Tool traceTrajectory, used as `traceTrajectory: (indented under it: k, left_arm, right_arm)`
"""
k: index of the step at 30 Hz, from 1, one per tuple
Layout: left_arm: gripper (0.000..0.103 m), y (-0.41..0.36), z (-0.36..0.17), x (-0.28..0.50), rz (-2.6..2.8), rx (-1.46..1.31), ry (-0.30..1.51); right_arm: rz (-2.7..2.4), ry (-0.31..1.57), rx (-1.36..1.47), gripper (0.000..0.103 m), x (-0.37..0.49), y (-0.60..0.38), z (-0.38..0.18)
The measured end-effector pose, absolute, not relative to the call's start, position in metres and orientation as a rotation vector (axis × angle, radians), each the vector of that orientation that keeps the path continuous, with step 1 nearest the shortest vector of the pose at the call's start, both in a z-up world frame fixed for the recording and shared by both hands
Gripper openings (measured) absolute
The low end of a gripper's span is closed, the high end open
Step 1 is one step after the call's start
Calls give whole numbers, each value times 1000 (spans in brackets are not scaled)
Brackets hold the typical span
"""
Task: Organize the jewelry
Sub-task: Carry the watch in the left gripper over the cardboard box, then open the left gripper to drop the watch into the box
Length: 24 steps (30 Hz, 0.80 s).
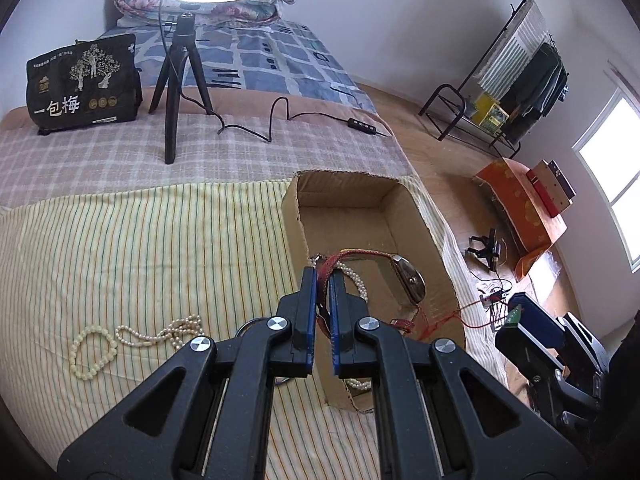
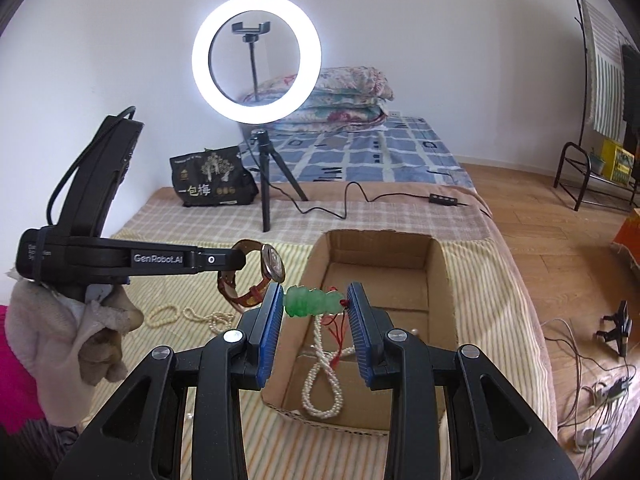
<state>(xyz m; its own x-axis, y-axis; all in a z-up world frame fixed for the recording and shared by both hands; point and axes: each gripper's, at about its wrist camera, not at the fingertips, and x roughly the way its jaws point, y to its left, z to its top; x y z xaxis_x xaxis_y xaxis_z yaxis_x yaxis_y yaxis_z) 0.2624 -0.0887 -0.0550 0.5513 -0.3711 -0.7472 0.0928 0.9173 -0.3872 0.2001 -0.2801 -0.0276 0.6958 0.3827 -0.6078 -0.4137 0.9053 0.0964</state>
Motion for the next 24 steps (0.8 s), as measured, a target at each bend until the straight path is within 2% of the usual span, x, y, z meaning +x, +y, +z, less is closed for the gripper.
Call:
traceTrajectory:
  k: [24]
  left_arm:
    - [4, -155, -84, 349, -285, -259, 1009]
  right_arm:
    - [408, 847, -75, 31, 220, -299, -82]
